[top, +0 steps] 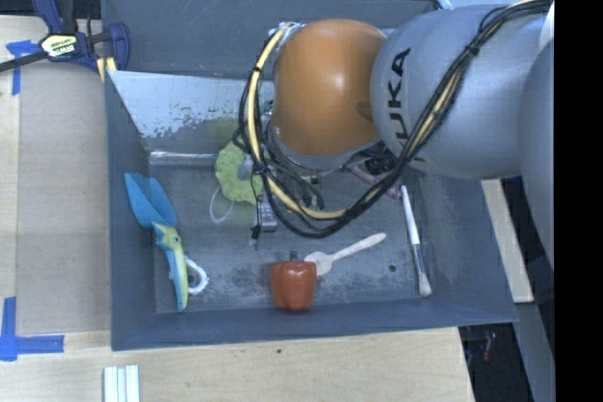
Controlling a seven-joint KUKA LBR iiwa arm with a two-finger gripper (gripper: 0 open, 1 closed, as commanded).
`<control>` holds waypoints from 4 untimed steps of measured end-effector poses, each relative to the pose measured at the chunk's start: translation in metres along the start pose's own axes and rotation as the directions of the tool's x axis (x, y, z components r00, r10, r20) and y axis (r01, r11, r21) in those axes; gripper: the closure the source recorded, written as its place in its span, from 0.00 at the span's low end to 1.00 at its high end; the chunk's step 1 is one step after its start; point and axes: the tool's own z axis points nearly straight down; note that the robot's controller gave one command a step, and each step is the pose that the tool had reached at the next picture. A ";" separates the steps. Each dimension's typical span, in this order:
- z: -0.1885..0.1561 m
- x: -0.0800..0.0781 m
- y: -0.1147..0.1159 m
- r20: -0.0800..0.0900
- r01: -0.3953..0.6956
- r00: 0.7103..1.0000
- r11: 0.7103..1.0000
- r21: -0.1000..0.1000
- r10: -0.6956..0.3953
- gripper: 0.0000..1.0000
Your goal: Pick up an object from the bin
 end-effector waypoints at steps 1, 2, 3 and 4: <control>-0.004 -0.003 0.000 0.009 -0.002 1.000 1.000 -0.002 0.002 0.00; 0.085 -0.068 -0.016 0.021 0.050 0.999 0.999 -0.005 -0.050 0.00; 0.095 -0.085 0.001 0.021 0.072 0.997 0.997 -0.005 -0.072 0.00; 0.087 -0.087 0.027 0.034 0.247 0.969 0.969 -0.002 -0.246 0.00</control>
Offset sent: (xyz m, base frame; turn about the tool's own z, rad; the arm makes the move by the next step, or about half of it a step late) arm 0.0825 -0.0226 -0.1187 -0.0625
